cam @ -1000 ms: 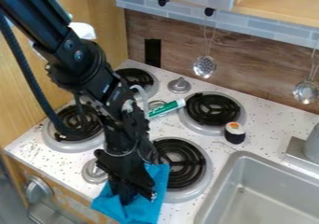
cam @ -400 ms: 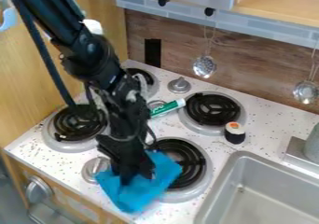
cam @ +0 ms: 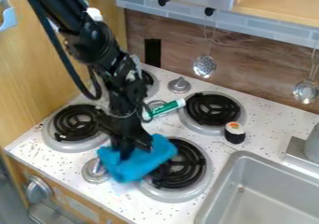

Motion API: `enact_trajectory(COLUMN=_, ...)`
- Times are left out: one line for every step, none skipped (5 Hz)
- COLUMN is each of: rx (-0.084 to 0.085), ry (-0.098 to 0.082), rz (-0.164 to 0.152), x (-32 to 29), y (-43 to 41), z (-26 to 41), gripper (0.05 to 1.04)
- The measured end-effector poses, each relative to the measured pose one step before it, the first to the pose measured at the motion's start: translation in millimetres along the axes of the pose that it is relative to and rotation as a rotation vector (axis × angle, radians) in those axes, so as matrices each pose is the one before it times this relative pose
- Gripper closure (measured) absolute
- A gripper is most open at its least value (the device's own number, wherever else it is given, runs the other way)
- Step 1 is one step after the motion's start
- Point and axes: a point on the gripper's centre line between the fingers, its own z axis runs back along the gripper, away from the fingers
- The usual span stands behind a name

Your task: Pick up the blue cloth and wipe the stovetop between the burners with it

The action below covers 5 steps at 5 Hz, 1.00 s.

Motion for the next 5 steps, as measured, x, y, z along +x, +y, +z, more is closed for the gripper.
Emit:
enact_trajectory(rx=0.0109, ry=-0.0169, rz=0.0499, x=23.98, y=4.01, z=-1.60, gripper=1.004)
enact_trajectory(rx=0.0280, ry=-0.0172, rz=0.0389, x=21.47, y=4.04, z=-3.78, gripper=1.004)
enact_trajectory(rx=0.0128, ry=-0.0075, rz=0.0122, x=6.89, y=1.80, z=-0.21, gripper=1.004)
enact_trajectory(rx=0.0155, ry=0.0084, rz=-0.0218, x=-10.62, y=-0.23, z=-3.45, gripper=1.004)
enact_trajectory(rx=0.0160, ry=0.0341, rz=-0.0293, x=-25.44, y=1.95, z=-2.20, gripper=1.004)
